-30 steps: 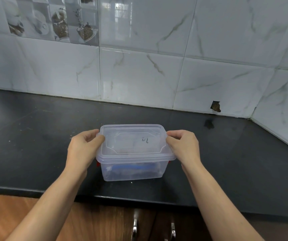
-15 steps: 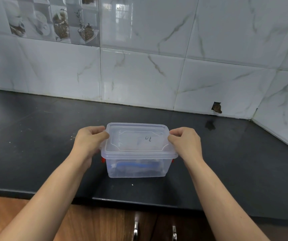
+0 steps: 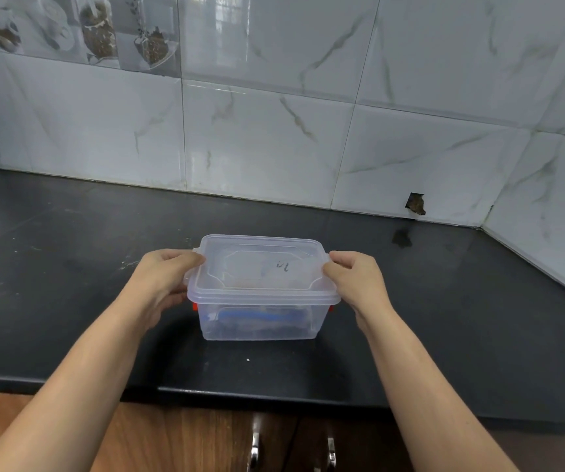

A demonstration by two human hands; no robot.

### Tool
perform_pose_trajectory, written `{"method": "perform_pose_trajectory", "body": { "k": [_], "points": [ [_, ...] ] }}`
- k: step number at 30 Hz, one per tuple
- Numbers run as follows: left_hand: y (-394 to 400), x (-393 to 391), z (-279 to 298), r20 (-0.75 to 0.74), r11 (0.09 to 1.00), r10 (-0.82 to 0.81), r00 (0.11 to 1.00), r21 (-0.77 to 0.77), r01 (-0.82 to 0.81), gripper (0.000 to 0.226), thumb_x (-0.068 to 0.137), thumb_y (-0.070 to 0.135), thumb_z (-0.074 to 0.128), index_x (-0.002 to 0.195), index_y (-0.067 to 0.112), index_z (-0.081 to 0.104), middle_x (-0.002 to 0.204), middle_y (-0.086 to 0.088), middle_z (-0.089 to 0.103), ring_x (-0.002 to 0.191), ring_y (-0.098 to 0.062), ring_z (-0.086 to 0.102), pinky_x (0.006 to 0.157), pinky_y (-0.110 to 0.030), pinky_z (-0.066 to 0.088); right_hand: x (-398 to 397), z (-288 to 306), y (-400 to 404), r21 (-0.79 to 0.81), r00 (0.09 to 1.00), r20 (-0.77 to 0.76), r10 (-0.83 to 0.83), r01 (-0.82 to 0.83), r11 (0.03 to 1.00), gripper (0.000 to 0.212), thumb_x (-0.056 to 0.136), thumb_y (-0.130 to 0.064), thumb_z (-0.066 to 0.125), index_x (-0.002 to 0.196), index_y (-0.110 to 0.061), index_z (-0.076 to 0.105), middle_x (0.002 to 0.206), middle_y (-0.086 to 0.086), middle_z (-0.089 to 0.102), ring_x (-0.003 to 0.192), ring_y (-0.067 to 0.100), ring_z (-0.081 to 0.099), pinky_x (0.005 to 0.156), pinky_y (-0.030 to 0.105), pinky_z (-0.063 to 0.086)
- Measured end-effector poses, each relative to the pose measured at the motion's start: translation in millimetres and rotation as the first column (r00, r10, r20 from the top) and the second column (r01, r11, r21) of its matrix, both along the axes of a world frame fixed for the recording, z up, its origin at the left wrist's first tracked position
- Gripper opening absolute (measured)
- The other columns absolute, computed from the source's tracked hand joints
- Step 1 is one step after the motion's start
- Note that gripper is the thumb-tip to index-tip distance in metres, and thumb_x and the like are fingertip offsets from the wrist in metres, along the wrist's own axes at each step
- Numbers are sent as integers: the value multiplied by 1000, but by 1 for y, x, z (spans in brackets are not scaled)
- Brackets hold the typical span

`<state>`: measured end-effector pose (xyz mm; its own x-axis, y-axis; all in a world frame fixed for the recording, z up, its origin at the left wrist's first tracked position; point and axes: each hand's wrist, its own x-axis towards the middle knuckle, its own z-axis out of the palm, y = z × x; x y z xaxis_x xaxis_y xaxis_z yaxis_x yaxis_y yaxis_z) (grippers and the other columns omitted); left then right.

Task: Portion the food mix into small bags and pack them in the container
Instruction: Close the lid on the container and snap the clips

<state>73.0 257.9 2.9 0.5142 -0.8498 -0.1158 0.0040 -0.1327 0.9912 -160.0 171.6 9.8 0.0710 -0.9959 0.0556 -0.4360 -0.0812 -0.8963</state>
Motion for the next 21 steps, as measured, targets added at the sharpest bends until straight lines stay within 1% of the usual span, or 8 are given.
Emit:
{"method": "perform_pose_trajectory", "body": {
  "k": [3,5,7,9,11,15,18,21],
  "points": [
    [4,1,-5,-5,995,-34,999,93,34,32,88,34,59,106,8,64,98,-14,71,90,-30,68,81,-40,55,-3,0,0,44,997,74,-20,16,999,35,85,-17,59,120,-16,64,110,-1,67,96,21,65,83,43,57],
    [4,-2,-6,-22,991,-51,998,120,54,33,89,39,55,104,12,64,96,-14,71,91,-32,68,78,-38,55,-4,0,-1,73,1000,18,-5,3,997,28,86,-23,58,110,-12,67,107,5,69,90,19,65,79,38,57],
    [4,-3,-5,-49,989,-64,997,130,70,31,90,39,54,101,12,64,92,-15,70,84,-31,67,74,-38,56,-6,0,2,216,1000,24,12,-17,976,28,87,-30,54,102,-8,65,101,9,70,85,20,65,75,34,56],
    [4,-2,-5,-62,990,-48,997,131,55,31,88,37,57,98,9,64,85,-15,67,76,-29,62,70,-38,55,-8,0,3,366,992,109,59,-95,926,33,89,-37,52,107,-11,62,100,7,69,87,22,65,71,32,56],
    [4,1,-5,-7,993,16,1000,116,-15,32,86,36,62,89,4,66,78,-15,63,69,-26,56,64,-36,53,-12,1,2,416,988,119,97,-138,899,37,90,-42,52,107,-12,63,93,6,69,81,20,64,65,30,53],
    [2,1,-1,297,990,127,947,24,-140,29,83,33,68,80,4,72,71,-15,67,60,-24,53,60,-35,48,-14,3,-5,332,998,42,37,-49,942,34,84,-41,62,92,-8,66,79,5,63,66,17,53,57,28,47],
    [0,-4,4,476,981,161,865,18,-193,29,85,33,65,79,5,71,70,-15,66,56,-22,51,58,-32,45,-12,8,-7,127,995,-99,1,12,992,27,79,-35,69,76,-9,65,68,8,56,57,18,45,51,27,37],
    [0,-8,7,577,973,159,801,45,-226,34,87,34,62,79,2,71,75,-19,68,57,-22,50,54,-29,41,-7,13,-5,-24,948,-316,-45,39,999,40,84,-31,66,56,-14,42,55,1,39,47,15,34,46,25,27]
  ]
}}
